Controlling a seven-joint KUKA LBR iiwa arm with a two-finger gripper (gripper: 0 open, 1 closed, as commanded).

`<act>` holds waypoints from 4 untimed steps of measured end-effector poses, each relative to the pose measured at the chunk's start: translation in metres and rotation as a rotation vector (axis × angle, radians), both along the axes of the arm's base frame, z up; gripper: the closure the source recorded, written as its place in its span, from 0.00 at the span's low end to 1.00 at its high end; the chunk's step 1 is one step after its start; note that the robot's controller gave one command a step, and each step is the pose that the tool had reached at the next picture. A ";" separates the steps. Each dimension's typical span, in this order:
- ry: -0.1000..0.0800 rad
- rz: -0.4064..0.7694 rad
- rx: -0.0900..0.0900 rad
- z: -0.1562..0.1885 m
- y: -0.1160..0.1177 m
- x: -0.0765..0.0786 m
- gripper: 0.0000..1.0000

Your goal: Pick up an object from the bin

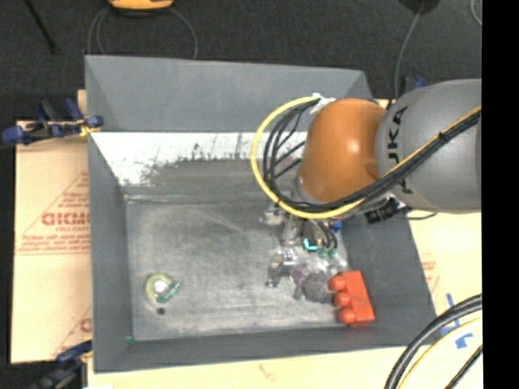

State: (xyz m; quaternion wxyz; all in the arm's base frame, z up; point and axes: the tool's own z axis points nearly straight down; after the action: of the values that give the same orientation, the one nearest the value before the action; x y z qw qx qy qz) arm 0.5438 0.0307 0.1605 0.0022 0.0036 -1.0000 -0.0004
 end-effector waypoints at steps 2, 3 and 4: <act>-0.015 -0.092 0.004 -0.087 -0.120 -0.022 0.00; -0.021 -0.091 0.000 -0.085 -0.121 -0.020 1.00; -0.011 -0.322 -0.001 -0.059 -0.115 -0.023 1.00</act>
Offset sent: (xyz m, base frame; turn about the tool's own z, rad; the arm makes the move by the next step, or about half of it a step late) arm -0.0167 -0.0580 -0.0517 0.0100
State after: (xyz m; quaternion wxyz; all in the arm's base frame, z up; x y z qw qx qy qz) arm 0.5206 -0.0839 0.1013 -0.0032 -0.1567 -0.9876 -0.0004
